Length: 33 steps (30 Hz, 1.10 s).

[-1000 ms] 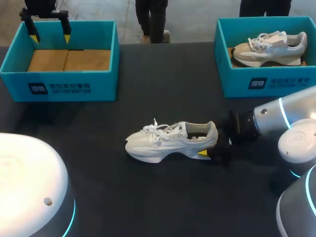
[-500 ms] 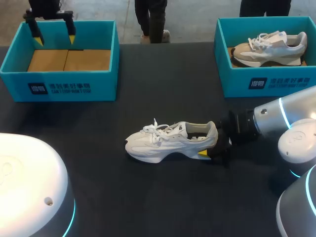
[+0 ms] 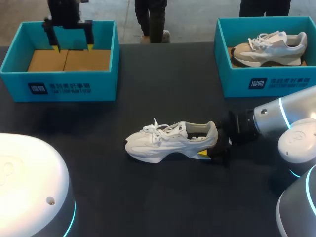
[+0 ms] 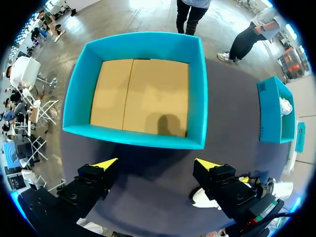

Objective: Take the shoe out of the shoebox, open the shoe tongue, remove and reinsert the insole, then place the shoe into the shoebox

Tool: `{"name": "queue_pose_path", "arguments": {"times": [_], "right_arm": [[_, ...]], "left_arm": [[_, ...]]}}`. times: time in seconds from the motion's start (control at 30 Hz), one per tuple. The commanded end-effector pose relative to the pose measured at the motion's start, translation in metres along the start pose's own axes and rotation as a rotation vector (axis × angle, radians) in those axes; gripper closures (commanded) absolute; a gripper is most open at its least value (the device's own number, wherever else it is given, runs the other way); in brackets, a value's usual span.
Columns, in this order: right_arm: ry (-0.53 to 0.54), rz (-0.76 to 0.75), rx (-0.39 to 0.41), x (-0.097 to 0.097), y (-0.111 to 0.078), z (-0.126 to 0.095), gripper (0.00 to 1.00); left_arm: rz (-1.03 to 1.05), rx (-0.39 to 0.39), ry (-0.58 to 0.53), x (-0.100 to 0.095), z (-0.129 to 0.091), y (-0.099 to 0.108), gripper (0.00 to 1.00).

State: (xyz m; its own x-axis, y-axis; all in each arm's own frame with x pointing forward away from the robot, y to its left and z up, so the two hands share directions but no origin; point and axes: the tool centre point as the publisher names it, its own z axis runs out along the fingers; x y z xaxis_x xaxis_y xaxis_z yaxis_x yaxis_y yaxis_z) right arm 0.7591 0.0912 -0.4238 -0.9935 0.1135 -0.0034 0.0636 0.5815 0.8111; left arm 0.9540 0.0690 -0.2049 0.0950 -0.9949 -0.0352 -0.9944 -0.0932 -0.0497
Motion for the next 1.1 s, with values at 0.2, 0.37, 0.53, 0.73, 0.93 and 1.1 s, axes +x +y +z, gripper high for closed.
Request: {"name": "queue_pose_path", "arguments": {"times": [0.2, 0.37, 0.53, 0.73, 0.93, 1.1], "right_arm": [[-0.003, 0.001, 0.007, 0.0, 0.001, 0.004, 1.0], [-0.003, 0.001, 0.007, 0.0, 0.001, 0.004, 1.0], [-0.003, 0.001, 0.007, 0.0, 0.001, 0.004, 1.0], [-0.003, 0.001, 0.007, 0.0, 0.001, 0.004, 1.0], [-0.003, 0.001, 0.007, 0.0, 0.001, 0.004, 1.0], [-0.003, 0.001, 0.007, 0.0, 0.001, 0.004, 1.0]], "left_arm": [[0.009, 0.044, 0.018, 0.029, -0.009, 0.029, 0.0], [0.01, 0.073, 0.005, 0.046, -0.017, 0.041, 0.0], [0.027, 0.071, -0.007, 0.068, -0.018, 0.054, 0.0], [0.041, 0.088, -0.064, 0.1, -0.012, 0.071, 0.0], [0.064, 0.094, -0.069, 0.131, -0.006, 0.09, 0.0], [0.111, 0.087, -0.06, 0.15, -0.004, 0.105, 0.0]]}}
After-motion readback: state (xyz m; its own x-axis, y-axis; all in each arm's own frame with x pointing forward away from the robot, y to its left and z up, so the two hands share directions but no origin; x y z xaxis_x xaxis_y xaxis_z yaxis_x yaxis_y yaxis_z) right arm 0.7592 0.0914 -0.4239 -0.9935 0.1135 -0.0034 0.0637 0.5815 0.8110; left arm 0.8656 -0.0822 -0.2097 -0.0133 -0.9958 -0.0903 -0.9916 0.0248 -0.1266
